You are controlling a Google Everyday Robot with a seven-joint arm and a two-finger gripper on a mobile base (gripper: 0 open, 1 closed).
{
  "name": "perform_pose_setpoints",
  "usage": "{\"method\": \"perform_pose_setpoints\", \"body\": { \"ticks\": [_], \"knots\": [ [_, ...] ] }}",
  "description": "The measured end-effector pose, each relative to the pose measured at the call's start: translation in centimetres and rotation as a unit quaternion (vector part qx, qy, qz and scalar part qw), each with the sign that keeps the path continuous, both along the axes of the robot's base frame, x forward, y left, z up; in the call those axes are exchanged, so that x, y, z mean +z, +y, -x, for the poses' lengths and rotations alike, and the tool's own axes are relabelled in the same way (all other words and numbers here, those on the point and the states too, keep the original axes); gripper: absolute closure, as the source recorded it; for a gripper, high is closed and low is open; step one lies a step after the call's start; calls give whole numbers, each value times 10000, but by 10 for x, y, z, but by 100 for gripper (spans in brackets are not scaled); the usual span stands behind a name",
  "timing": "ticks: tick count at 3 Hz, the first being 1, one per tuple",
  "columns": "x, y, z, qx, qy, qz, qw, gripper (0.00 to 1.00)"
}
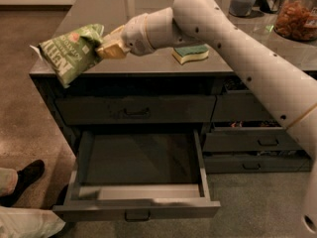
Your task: Place green jalapeno chip bag into middle drawer
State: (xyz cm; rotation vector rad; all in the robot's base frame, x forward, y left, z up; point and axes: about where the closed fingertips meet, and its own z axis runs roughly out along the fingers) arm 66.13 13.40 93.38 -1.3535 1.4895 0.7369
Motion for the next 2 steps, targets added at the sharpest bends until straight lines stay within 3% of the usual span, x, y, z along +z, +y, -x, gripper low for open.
{"method": "perform_pose_setpoints", "body": {
  "ticks": [1,2],
  "knots": [
    [-31,0,36,316,177,157,9992,100],
    [-95,9,68,501,473,378,9969,100]
  ]
}}
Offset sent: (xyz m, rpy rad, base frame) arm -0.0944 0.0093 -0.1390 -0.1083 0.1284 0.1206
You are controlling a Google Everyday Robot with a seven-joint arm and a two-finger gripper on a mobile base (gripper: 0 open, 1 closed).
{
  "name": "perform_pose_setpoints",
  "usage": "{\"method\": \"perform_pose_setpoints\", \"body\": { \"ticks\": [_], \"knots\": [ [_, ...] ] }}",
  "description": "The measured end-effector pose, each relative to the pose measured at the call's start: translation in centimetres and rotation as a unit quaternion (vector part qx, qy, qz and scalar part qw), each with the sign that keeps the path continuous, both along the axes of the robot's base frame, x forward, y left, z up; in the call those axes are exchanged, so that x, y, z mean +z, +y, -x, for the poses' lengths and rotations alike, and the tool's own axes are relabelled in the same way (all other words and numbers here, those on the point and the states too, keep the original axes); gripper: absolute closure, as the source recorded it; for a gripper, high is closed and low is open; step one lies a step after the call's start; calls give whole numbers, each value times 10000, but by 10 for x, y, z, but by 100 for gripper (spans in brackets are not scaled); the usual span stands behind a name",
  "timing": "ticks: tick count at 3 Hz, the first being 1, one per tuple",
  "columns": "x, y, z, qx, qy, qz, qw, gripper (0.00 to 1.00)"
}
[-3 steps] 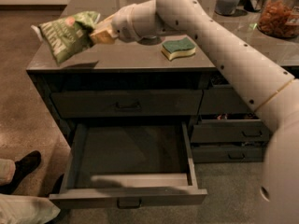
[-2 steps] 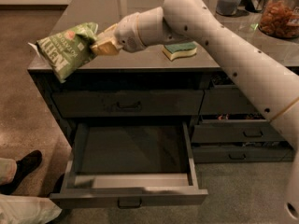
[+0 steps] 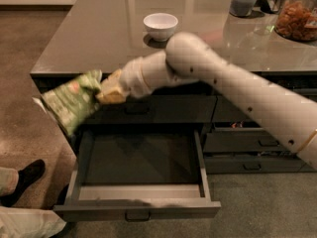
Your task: Place green jalapeno chip bag into middle drawer
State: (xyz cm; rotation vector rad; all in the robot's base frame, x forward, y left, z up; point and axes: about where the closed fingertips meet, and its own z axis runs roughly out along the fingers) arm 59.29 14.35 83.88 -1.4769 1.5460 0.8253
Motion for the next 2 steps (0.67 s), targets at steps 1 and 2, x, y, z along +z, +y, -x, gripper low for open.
{"method": "perform_pose_setpoints", "body": {
  "ticks": [1,2],
  "knots": [
    [-53,19,12,3,342,115,9993,100],
    [-112,46,9,-70,809,204,9965,100]
  ]
}}
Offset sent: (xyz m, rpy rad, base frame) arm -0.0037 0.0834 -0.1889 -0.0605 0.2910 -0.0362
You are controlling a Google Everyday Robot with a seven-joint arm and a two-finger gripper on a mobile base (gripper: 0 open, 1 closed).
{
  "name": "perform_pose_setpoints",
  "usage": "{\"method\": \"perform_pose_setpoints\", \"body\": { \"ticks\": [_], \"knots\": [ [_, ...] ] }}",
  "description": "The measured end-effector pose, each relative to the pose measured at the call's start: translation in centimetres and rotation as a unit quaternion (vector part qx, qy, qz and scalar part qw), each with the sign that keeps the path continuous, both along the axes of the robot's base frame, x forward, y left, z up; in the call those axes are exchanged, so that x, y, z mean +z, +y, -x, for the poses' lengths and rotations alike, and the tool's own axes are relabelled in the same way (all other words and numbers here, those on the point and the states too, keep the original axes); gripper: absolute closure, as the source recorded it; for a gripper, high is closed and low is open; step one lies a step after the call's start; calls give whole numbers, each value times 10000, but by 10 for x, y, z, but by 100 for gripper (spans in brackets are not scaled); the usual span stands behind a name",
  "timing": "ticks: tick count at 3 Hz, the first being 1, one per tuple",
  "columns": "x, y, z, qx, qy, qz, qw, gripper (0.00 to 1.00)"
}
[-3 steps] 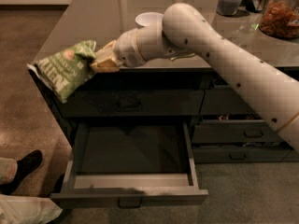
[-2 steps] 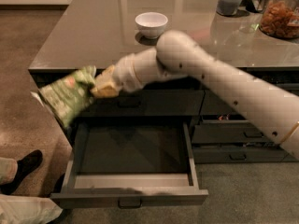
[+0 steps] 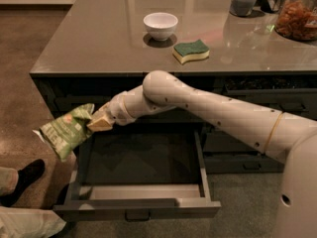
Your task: Place green jalapeno chip bag into middle drawer
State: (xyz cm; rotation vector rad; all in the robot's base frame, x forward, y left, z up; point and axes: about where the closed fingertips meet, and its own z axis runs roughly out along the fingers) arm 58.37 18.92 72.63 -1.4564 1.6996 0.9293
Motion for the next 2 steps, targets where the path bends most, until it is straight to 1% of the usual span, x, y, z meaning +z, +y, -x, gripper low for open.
{"method": "perform_pose_setpoints", "body": {
  "ticks": [1,2],
  "knots": [
    [-65,34,3,35,600,205,9980,100],
    [-65,34,3,36,600,205,9980,100]
  ]
}}
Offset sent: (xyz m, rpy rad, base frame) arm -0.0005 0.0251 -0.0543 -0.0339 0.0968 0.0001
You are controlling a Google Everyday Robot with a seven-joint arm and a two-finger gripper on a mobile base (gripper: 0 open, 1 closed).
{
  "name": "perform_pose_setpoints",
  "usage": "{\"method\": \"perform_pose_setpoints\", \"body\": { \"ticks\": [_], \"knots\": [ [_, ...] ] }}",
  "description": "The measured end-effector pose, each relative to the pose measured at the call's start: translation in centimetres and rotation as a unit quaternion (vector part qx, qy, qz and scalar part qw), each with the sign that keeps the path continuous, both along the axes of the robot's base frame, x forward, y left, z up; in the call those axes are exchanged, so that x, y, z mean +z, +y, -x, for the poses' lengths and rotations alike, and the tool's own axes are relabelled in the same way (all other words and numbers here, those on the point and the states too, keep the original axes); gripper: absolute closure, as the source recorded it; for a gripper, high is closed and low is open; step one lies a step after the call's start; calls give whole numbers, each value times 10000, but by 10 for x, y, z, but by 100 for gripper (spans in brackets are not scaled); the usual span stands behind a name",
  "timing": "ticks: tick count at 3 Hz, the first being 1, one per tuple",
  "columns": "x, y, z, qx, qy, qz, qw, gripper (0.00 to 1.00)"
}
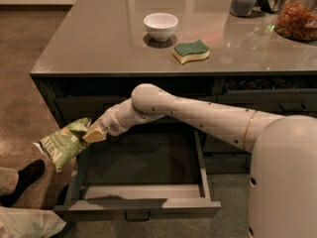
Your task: Place green jalapeno chip bag into middle drawer
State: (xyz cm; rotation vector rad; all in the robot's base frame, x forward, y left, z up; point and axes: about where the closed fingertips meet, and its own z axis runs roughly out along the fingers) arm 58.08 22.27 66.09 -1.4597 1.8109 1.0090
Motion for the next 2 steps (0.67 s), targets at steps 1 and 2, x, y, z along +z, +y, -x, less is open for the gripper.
{"method": "perform_pose_setpoints", "body": {
  "ticks": [1,2],
  "knots": [
    [-16,-2,-1,7,121,45,9999,100],
    [-57,-20,3,-96,416,97,9990,100]
  ]
}}
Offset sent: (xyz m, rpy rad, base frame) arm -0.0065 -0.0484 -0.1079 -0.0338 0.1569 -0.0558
